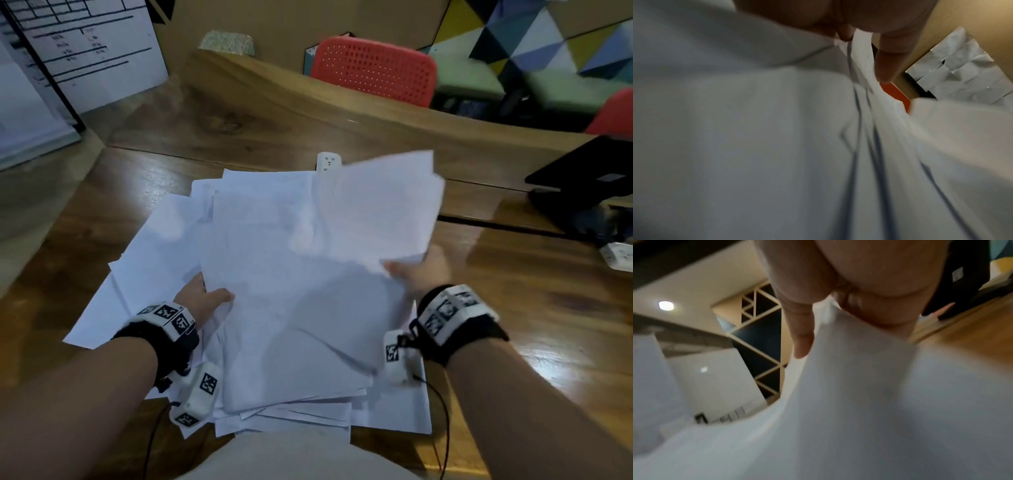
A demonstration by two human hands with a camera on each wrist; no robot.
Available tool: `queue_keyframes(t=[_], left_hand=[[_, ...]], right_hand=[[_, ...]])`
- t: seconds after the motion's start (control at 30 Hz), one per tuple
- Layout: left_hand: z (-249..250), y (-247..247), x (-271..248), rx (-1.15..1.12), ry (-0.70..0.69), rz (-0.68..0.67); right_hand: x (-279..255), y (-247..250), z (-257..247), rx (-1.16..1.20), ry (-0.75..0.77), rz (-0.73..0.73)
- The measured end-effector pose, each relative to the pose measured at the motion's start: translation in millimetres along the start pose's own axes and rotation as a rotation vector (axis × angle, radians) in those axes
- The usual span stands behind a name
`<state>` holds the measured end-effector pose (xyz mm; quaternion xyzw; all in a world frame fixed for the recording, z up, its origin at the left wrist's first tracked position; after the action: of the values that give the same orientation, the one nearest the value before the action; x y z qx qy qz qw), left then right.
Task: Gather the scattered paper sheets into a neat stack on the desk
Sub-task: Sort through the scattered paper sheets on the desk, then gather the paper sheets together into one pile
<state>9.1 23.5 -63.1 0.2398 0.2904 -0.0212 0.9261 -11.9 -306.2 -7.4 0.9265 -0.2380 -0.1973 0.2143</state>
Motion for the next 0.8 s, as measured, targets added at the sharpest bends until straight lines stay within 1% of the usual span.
queue_keyframes(t=[0.07,0.1,0.17,0.2,0.23,0.3,0.33,0.4,0.47,0.5,0.57,0.63,0.7,0.73,0.8], left_hand=[[7,-3,-11,-0.077,-0.022,-0.044],[8,-6,-14,-0.104,-0.011,-0.069],[6,-14,-20,-0.116,-0.024,-0.094],[5,-18,-22,-0.111,-0.039,-0.086],[2,-21,-22,-0.095,-0.050,-0.071],[1,-24,-23,-0.037,-0.042,-0.049],[2,-22,-24,-0.028,-0.047,-0.050],[5,-13,-27,-0.084,-0.049,-0.100],[4,0,-29,-0.214,-0.041,-0.182],[4,6,-30,-0.284,-0.030,-0.213],[4,11,-33,-0.393,-0.010,-0.281],[8,12,-36,-0.422,-0.017,-0.341],[10,11,-34,-0.448,-0.039,-0.406],[10,11,-33,-0.470,-0.027,-0.440],[10,10,-26,-0.500,0.016,-0.447]], right_hand=[[-7,-24,19,-0.124,-0.120,-0.108],[-14,-36,25,-0.228,-0.134,-0.183],[-26,-56,31,-0.458,-0.095,-0.325],[-31,-63,33,-0.523,-0.069,-0.380],[-35,-68,34,-0.531,-0.031,-0.422],[-38,-70,33,-0.436,-0.006,-0.472],[-36,-67,34,-0.336,-0.034,-0.444],[-26,-53,37,-0.116,-0.122,-0.308],[-13,-35,43,0.029,-0.205,-0.191],[-11,-28,44,0.079,-0.219,-0.188],[-7,-19,46,0.162,-0.222,-0.275],[-9,-14,42,0.201,-0.180,-0.341],[-8,-9,39,0.207,-0.135,-0.323],[-7,-6,40,0.225,-0.134,-0.312],[-6,1,45,0.297,-0.175,-0.347]])
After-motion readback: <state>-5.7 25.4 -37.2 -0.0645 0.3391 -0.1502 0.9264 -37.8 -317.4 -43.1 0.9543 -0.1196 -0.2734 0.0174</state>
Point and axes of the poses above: each hand's wrist, its own x-axis towards the middle knuckle, its own y-axis out of the back of the hand, z = x × y, the point moved 1 cm from there along x, towards the middle knuckle, and after that the axes turned 4 degrees about y, right-handed, at the moved point
